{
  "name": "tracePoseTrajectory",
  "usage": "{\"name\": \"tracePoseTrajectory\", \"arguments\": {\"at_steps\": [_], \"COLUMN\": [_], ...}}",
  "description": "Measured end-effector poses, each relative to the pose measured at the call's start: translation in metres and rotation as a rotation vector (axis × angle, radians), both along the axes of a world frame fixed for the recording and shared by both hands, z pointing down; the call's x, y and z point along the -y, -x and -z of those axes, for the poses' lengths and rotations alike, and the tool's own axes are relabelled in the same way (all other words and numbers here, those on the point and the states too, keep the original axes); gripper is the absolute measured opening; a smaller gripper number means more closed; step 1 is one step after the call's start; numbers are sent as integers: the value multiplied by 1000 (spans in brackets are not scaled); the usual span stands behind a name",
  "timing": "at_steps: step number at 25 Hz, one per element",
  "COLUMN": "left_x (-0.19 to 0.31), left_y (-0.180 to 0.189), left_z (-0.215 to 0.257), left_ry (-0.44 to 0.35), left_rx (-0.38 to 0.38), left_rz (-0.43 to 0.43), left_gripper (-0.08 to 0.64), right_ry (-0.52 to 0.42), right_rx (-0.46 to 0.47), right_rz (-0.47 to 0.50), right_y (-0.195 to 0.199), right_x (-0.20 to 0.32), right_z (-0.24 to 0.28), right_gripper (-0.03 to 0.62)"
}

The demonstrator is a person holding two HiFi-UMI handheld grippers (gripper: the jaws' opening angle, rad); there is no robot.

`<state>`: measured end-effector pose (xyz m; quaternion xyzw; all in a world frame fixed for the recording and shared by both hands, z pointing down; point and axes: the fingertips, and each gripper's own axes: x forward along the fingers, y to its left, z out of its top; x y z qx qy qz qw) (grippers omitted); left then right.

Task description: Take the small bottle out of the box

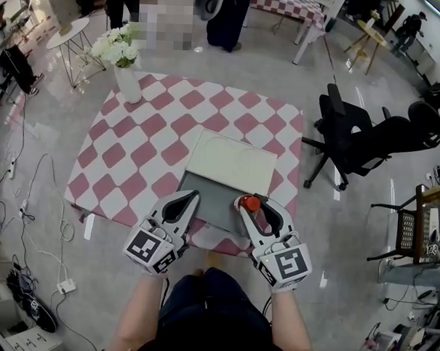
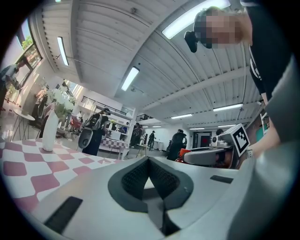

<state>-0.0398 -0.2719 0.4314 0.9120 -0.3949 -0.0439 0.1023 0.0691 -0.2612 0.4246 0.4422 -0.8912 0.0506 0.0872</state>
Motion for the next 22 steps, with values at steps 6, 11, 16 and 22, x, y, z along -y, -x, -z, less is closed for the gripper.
{"name": "tracePoseTrajectory", "arguments": {"at_steps": [6,11,16,22], "left_x": [1,0,-5,-9], "left_y": [4,5,6,7], "left_z": [7,11,18,25], "left_ry": [-8,-16,-18,-27], "left_rx": [-3,-7,-8,-18], "left_rz": [14,17,25,33], "left_gripper": [0,0,1,0], "right_ry": [-2,-11,-22,-37], "right_rx": [12,15,24,38], "right_rz": [4,4,6,8], "right_y": [1,1,1,2], "right_x": [1,-1,-5,-9], "right_z": [6,11,19,30], "right_gripper": [147,147,147,147]}}
